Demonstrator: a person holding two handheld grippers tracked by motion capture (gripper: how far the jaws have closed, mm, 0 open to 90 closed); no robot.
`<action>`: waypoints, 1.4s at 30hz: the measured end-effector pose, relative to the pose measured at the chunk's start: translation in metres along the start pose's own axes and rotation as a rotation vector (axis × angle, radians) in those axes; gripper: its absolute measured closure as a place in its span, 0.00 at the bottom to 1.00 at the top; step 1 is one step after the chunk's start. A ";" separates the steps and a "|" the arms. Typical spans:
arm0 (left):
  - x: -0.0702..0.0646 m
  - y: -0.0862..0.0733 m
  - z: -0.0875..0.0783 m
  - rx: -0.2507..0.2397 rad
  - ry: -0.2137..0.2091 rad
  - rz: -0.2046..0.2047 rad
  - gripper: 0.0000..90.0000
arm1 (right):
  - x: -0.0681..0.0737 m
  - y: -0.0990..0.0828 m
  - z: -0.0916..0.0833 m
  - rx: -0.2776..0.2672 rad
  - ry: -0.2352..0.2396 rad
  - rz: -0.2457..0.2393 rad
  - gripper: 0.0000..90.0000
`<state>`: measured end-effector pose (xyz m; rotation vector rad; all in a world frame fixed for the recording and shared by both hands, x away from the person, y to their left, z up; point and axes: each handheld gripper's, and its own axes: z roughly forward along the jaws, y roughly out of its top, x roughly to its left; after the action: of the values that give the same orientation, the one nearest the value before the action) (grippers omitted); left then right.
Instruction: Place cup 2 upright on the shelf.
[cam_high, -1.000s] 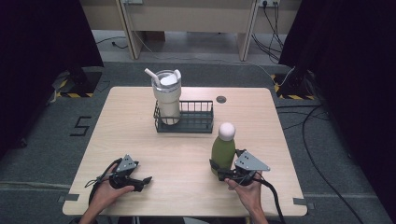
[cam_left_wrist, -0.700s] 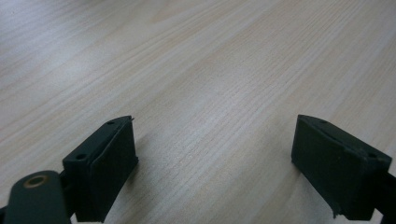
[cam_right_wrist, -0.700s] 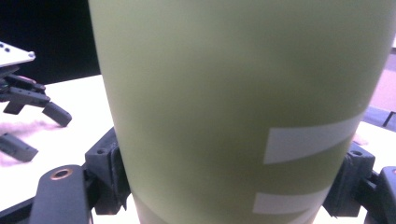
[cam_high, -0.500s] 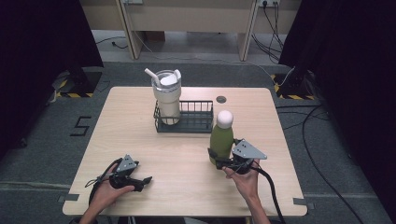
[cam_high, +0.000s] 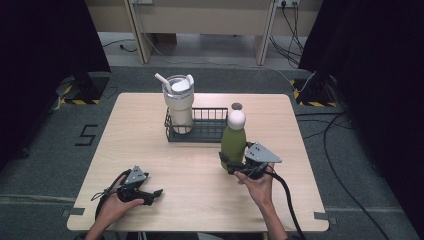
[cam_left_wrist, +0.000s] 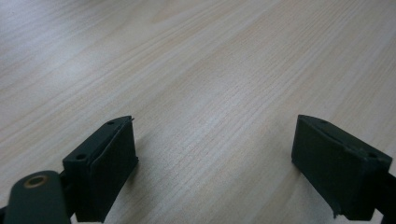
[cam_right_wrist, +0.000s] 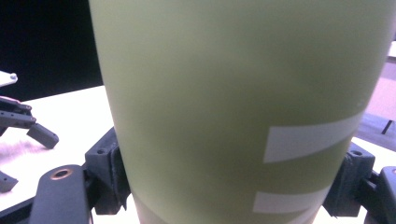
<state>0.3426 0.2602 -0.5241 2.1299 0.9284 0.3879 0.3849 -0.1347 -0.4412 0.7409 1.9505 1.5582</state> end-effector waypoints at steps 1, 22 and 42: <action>0.000 0.000 0.000 0.001 0.000 0.001 0.14 | 0.000 0.001 0.001 -0.004 -0.002 0.005 0.23; 0.000 0.000 0.000 0.000 0.000 0.000 0.14 | -0.013 0.019 0.014 -0.015 -0.039 0.012 0.23; 0.000 0.000 0.000 0.000 0.000 0.000 0.14 | -0.022 0.039 0.032 -0.023 -0.050 -0.005 0.23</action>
<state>0.3426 0.2602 -0.5241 2.1299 0.9286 0.3883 0.4259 -0.1210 -0.4073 0.7577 1.8937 1.5421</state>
